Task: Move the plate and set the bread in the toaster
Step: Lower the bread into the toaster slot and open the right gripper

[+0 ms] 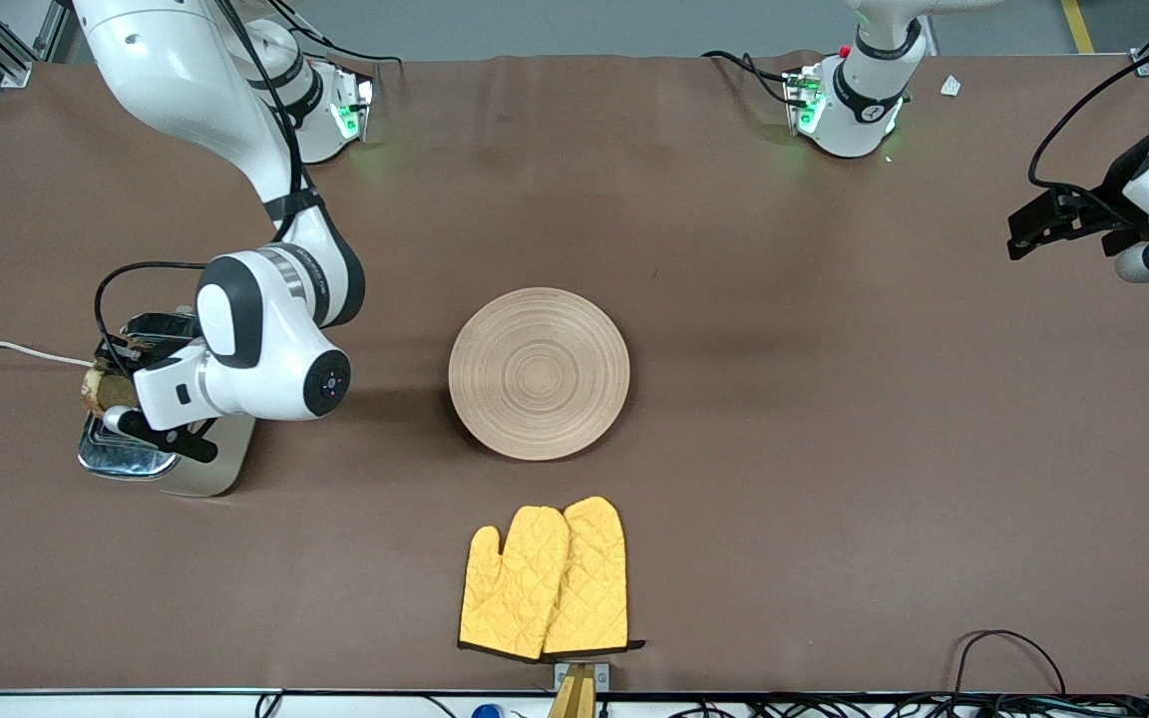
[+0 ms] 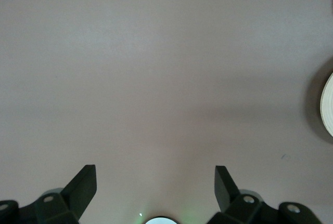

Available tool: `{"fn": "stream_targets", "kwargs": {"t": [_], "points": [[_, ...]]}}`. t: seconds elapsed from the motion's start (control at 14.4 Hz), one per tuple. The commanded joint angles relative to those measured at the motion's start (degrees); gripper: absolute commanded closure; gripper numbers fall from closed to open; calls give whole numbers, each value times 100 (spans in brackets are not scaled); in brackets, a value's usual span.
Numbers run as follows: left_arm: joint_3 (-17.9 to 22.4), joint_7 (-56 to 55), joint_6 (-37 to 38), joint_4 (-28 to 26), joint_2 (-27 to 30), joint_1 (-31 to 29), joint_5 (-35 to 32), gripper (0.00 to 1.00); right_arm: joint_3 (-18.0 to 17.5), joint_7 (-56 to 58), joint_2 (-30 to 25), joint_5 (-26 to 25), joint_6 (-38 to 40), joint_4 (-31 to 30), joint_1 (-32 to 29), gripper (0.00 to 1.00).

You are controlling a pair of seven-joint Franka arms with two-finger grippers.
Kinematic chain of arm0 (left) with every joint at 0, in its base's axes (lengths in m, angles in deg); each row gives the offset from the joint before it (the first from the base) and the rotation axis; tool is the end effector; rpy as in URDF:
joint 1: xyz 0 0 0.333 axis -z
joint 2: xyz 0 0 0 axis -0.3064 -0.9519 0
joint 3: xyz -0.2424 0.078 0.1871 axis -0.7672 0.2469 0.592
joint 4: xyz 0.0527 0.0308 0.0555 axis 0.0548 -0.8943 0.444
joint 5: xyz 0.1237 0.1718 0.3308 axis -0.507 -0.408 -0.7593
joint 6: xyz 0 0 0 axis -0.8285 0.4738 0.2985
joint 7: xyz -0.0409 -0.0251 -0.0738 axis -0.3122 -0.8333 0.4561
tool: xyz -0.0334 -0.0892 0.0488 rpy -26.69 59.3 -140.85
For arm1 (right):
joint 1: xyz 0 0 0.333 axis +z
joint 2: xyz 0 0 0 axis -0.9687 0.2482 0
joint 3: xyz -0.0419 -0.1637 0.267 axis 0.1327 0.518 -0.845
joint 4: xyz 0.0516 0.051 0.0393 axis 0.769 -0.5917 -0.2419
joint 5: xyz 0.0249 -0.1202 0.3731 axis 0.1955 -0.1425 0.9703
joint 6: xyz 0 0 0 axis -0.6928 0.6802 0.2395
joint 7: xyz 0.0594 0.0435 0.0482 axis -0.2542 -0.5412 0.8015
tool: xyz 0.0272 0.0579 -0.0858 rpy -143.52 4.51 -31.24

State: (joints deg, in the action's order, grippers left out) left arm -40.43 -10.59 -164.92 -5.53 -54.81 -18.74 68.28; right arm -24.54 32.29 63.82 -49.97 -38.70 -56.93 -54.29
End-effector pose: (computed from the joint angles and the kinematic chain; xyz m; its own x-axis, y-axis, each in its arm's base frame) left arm 0.5467 -0.0536 0.6351 0.9982 0.0009 -0.0605 -0.0015 -0.9992 -0.0398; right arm 0.6298 0.1099 0.3647 0.9745 -0.2141 0.0665 -0.1320 -0.3084 0.9421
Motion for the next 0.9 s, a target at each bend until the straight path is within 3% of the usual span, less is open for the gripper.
{"fn": "stream_targets", "kwargs": {"t": [0.0, 0.21, 0.28, 0.35, 0.42, 0.48, 0.62, 0.83], "points": [[-12, -5, 105, 47, 58, 2, -23, 0, -51, 36, 32, -161, -25, -19, -51, 100], [-12, -23, 88, 64, 58, 2, 29, 0, -51, -8, 67, -152, -25, -19, -33, 98], [-12, -14, 88, 91, 50, 11, 21, 0, -51, -26, 67, -152, -25, -19, -42, 87], [-12, -14, 88, 100, 50, 2, 21, 0, -51, -26, 76, -152, -25, -2, -42, 65], [-12, -14, 96, 100, 50, 2, 21, 0, -60, -26, 67, -117, -42, 7, -68, 34], [-12, -14, 96, 100, 50, 2, 12, 0, -60, -26, 67, -91, -112, 7, -68, 22], [-12, -31, 88, 100, 41, 11, 12, 0, -69, -17, 59, -73, -121, 7, -51, 7], [-12, -102, 88, 91, 41, 38, 21, 0, -77, -17, -37, 495, -296, 85, -60, 0]]}}
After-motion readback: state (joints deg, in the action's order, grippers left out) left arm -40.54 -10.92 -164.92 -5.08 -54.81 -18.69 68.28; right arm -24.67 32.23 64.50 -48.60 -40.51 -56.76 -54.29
